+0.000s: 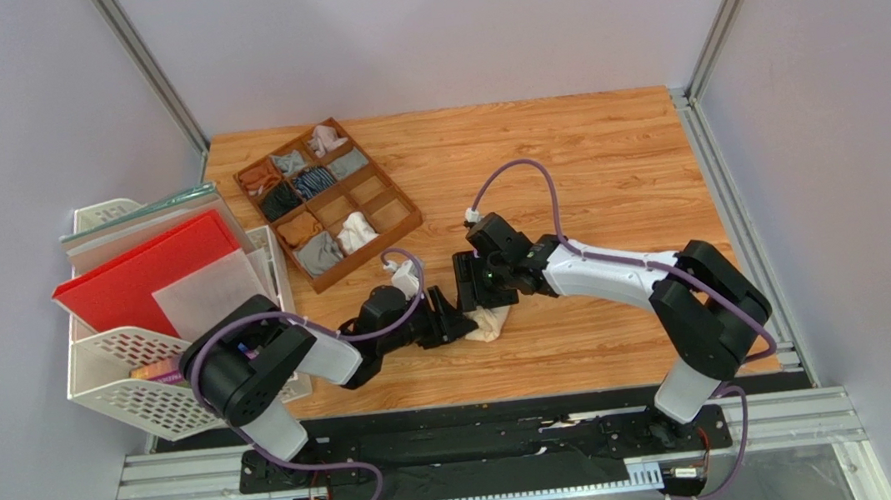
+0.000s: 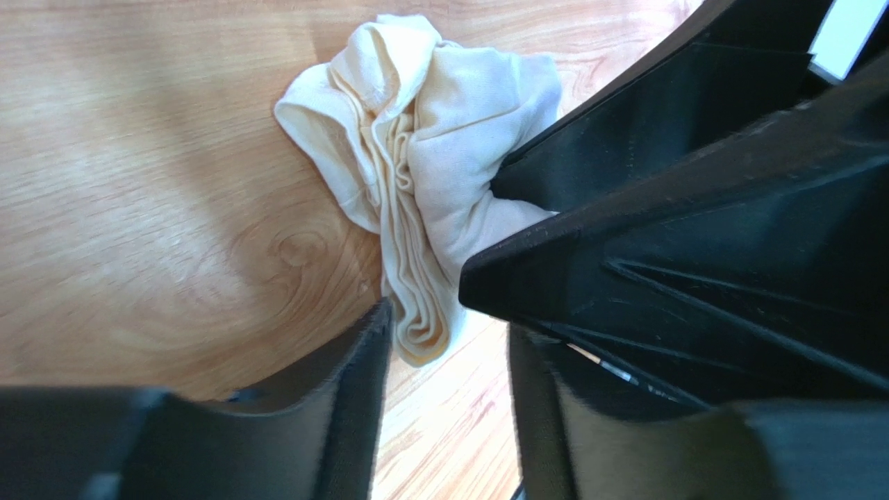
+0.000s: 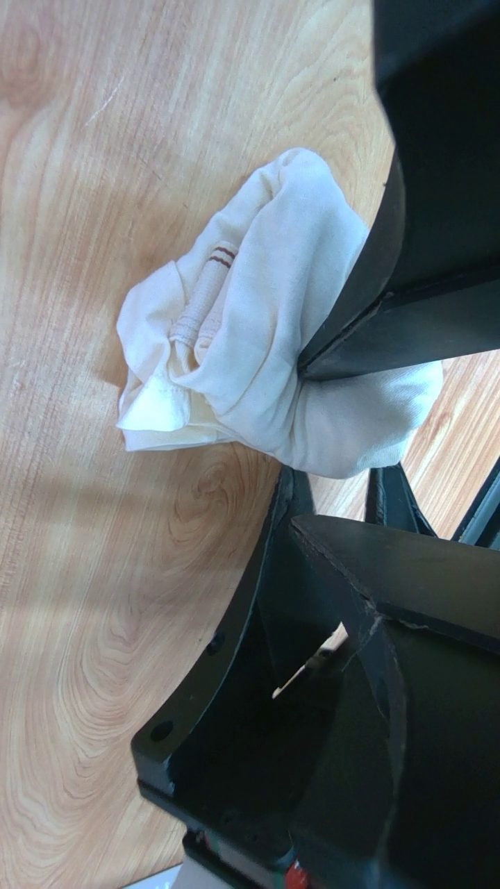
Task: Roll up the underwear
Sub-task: Roll the underwear at the center of the board, then place the underwear in the storage box.
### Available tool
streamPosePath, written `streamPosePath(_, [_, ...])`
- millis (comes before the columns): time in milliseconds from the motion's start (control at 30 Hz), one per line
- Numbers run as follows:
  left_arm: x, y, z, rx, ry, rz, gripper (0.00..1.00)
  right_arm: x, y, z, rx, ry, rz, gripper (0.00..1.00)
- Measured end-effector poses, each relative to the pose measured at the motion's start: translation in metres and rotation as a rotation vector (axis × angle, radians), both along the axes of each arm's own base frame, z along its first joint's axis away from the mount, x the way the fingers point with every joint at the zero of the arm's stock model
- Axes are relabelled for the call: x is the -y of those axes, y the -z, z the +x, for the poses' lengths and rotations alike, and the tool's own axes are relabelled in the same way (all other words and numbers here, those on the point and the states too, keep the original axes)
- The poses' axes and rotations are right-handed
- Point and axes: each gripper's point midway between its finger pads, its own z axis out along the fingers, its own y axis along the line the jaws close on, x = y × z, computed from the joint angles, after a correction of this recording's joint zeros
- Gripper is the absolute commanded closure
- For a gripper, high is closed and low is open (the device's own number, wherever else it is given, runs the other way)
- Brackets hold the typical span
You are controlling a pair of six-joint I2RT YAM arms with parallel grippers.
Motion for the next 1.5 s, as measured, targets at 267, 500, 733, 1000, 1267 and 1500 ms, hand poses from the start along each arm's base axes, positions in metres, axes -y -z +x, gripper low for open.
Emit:
streamPosePath(267, [0.004, 0.004, 0.0, 0.003, 0.019, 0.008, 0.54, 0.0, -0.008, 0.0, -0.016, 0.033, 0.028, 0.37])
streamPosePath(500, [0.004, 0.004, 0.007, 0.021, -0.012, 0.008, 0.53, 0.003, -0.038, -0.002, -0.002, 0.083, 0.084, 0.37])
streamPosePath(733, [0.007, -0.002, 0.016, 0.046, -0.032, -0.005, 0.53, 0.026, -0.089, 0.001, 0.104, 0.204, 0.122, 0.38])
streamPosePath(1000, [0.007, -0.001, 0.018, 0.049, -0.037, -0.004, 0.53, 0.074, -0.072, 0.0, 0.085, 0.389, 0.122, 0.35])
streamPosePath(1267, [0.007, 0.001, 0.017, 0.046, -0.037, -0.001, 0.53, 0.082, -0.029, -0.007, -0.032, 0.455, 0.169, 0.3])
streamPosePath(1500, [0.007, 0.001, 0.017, 0.046, -0.037, -0.001, 0.53, 0.068, -0.017, -0.001, -0.077, 0.45, 0.255, 0.3])
